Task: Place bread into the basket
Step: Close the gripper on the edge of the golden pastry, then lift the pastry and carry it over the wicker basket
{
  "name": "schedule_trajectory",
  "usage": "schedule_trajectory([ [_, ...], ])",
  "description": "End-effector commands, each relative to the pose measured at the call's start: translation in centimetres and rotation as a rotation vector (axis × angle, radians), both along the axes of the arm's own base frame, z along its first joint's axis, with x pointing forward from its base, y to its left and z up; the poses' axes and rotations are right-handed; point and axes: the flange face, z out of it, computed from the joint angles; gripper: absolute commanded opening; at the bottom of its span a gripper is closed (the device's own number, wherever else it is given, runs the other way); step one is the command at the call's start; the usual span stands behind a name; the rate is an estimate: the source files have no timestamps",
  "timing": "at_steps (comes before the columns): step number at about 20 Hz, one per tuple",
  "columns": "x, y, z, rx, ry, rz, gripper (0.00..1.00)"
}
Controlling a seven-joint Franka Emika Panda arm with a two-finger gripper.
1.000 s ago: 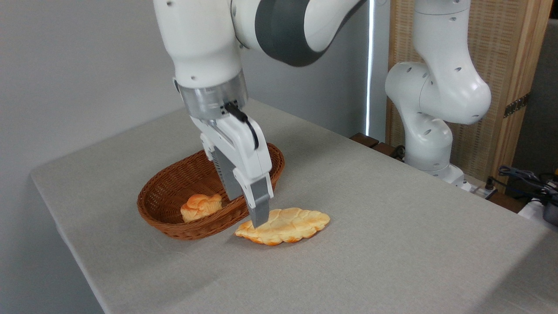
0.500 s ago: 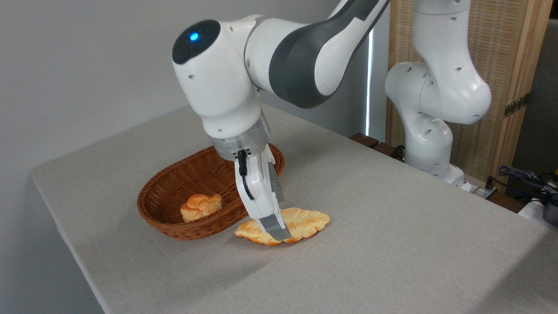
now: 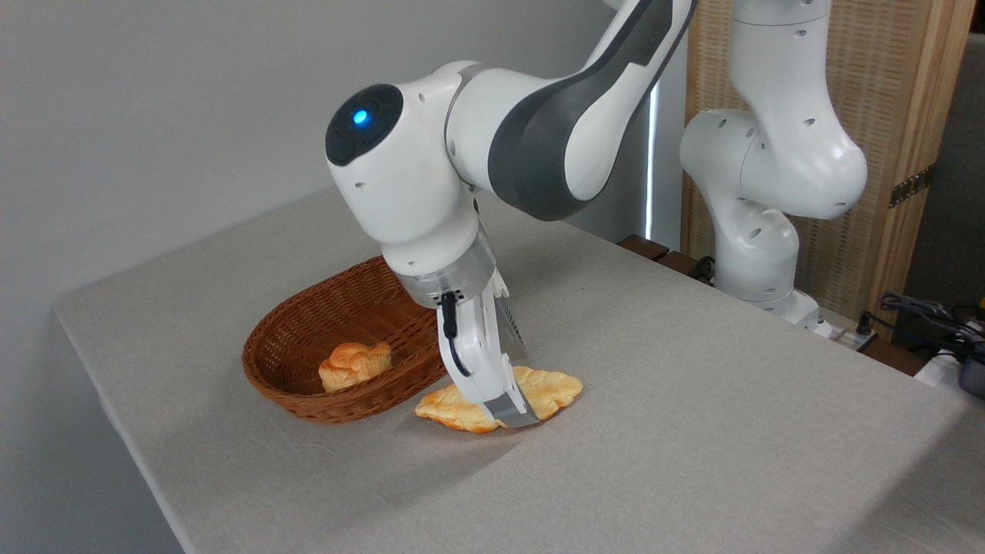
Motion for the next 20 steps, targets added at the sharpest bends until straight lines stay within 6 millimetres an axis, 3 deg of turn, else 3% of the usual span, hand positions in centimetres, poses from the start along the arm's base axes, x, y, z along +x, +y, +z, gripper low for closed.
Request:
schedule_trajectory([
  [1,-1.1,-0.2,-0.4,0.003,0.018,-0.032,1.00],
  [11,-0.4,-1.3,-2.0,0.082,-0.056,-0.097,1.00],
  [12,-0.4,-1.3,-2.0,0.084,-0.056,-0.096,0.93],
  [15,-0.4,-1.3,-1.8,0.084,-0.059,-0.096,0.48],
  [17,-0.4,-1.3,-1.8,0.084,-0.059,-0.096,0.29],
  [20,-0.4,-1.2,-1.8,0.084,-0.058,-0.096,0.29],
])
